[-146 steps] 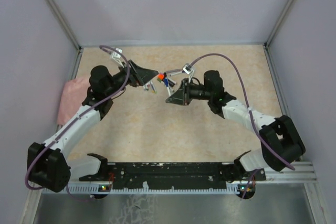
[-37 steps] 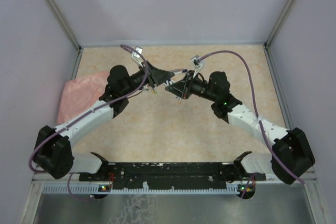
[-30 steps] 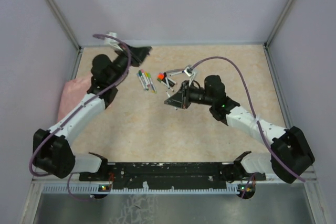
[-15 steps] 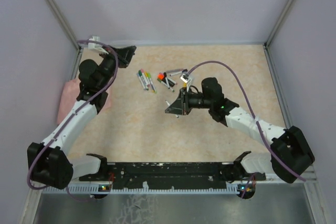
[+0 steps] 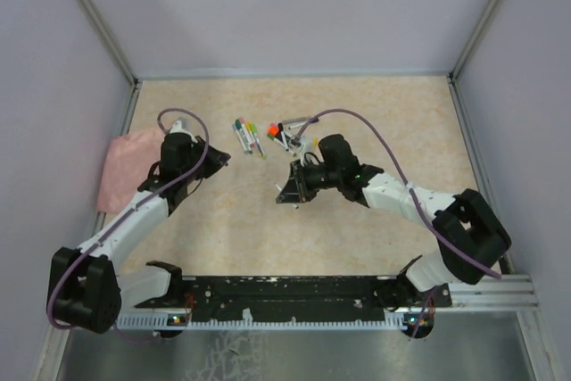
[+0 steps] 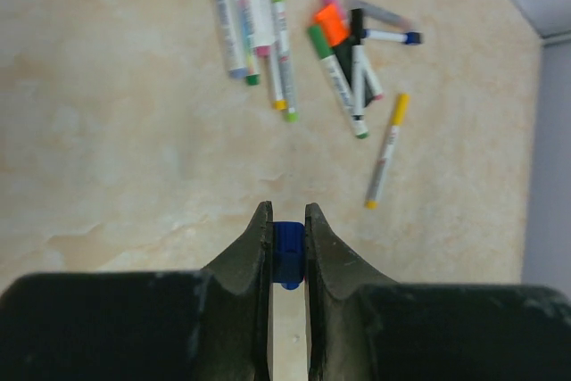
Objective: Open the pen caps
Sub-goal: Place the pen cap at the center of the board.
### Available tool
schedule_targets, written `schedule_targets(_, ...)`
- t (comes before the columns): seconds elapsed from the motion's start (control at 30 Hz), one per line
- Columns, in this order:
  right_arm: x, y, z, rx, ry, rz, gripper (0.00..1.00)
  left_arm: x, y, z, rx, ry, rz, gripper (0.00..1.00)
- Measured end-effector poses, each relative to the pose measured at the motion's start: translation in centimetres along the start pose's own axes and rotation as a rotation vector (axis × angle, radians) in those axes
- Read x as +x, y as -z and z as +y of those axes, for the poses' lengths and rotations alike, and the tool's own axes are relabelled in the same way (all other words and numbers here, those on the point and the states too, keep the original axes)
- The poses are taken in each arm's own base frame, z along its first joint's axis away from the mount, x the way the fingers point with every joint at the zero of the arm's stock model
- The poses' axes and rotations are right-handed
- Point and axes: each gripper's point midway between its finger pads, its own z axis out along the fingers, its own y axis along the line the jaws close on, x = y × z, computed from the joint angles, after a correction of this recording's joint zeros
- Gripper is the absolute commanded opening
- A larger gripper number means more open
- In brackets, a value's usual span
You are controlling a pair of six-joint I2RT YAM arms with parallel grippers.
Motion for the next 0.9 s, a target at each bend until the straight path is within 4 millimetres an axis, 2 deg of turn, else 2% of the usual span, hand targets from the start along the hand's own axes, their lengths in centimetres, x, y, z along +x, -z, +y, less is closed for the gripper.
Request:
schedule_targets(0.17,1.4,-2.7,-1.1,0.035,-0.011,0.078,0.02,1.9,-1.4,5.1,-0.223,0.014,0.054,0.00)
schedule_targets(0.27,2.3,-4.6,-1.5,0.052,-0.010,0.129,0.02,2.7,-2.3,7.3,-0.335,0.012,0.097,0.00)
schedule_targets(0.47,4.4,-9.0,-3.2,0.098,-0.015,0.231,0.02,3.9,-4.4,10.5,-0.503,-0.009,0.180,0.00)
schedule_targets(0.6,5.0,-11.1,-3.5,0.127,-0.007,0.268,0.02,5.4,-4.4,13.0,-0.598,-0.016,0.231,0.00)
schedule_targets(0.7,5.1,-12.1,-3.7,0.142,0.001,0.278,0.03,5.0,-4.6,13.5,-0.625,-0.010,0.223,0.02)
schedule_targets(0.77,5.4,-12.2,-3.9,0.157,0.000,0.286,0.04,4.8,-4.8,13.8,-0.641,-0.006,0.221,0.08)
schedule_targets(0.9,5.9,-12.2,-4.8,0.200,-0.006,0.298,0.08,4.6,-5.0,14.0,-0.658,0.007,0.217,0.10)
